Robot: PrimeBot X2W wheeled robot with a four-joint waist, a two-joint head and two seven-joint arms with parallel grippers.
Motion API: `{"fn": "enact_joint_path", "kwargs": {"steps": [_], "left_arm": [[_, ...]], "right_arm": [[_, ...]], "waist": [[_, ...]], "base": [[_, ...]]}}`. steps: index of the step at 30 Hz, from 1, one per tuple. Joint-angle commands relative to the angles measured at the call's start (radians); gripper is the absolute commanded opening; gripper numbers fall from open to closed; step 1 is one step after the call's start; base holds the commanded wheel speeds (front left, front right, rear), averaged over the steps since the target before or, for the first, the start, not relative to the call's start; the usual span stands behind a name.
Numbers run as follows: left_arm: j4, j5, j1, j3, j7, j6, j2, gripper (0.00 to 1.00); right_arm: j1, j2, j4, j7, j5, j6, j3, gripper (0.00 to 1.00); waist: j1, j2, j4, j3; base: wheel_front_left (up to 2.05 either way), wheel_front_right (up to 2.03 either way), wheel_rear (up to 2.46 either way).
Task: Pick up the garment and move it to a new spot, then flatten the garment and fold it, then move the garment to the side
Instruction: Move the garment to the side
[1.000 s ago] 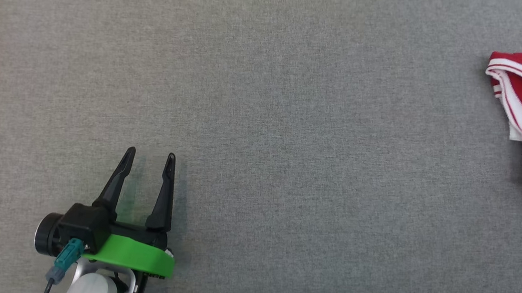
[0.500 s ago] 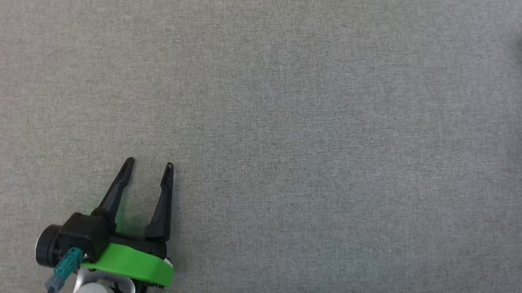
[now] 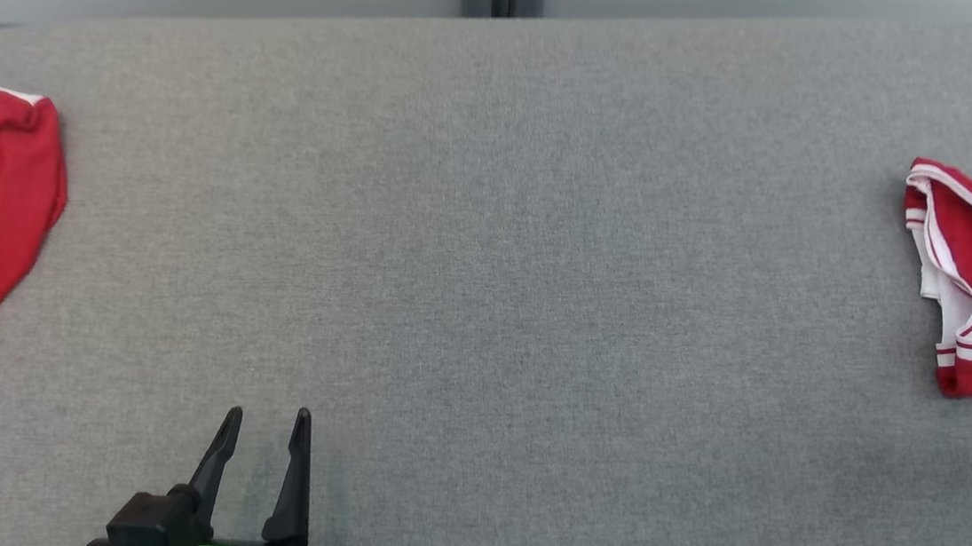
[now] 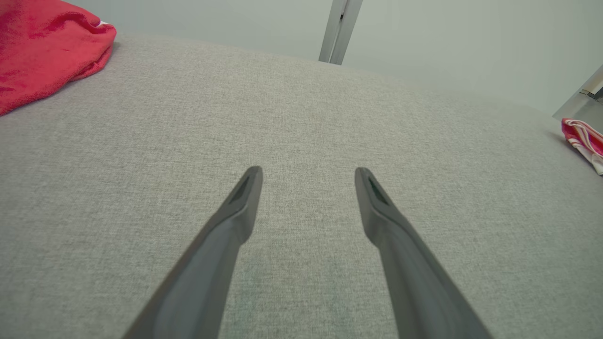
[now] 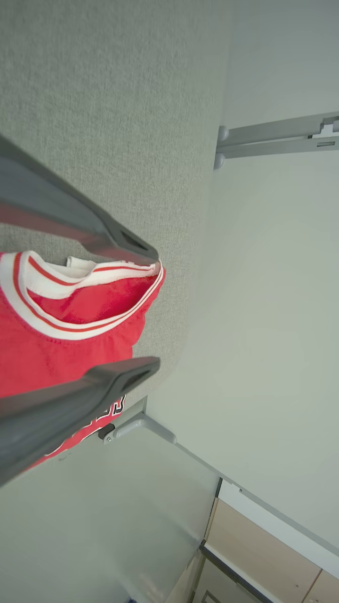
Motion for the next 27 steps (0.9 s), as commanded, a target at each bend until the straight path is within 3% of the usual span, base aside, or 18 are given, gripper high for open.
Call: {"fn": "enact_joint_path", "kwargs": {"steps": [1,6,12,27], "left_arm": [[0.004,-0.006,0.028,0.010,0.000,0.006,0.003,1.00],[0.013,0.011,0.072,0.031,0.000,-0.001,0.003,1.00],[0.032,0.036,0.103,0.058,0.000,-0.015,0.003,1.00],[0.035,0.025,0.104,0.078,0.000,-0.018,0.003,1.00]], "right_arm": [[0.069,0.027,-0.044,-0.004,0.010,-0.002,-0.010,1.00],[0.292,0.154,-0.204,-0.004,0.014,-0.002,-0.005,1.00],[0.450,0.263,-0.292,-0.004,-0.007,-0.002,0.065,1.00],[0.487,0.295,-0.285,-0.004,-0.031,-0.002,0.104,1.00]], "waist": [[0.0000,0.0000,0.061,-0.151],[0.0000,0.0000,0.082,-0.206],[0.0000,0.0000,0.085,-0.231],[0.0000,0.0000,0.083,-0.245]], "base": [[0.00,0.00,0.00],[0.00,0.00,0.00],[0.00,0.00,0.00],[0.00,0.00,0.00]]}}
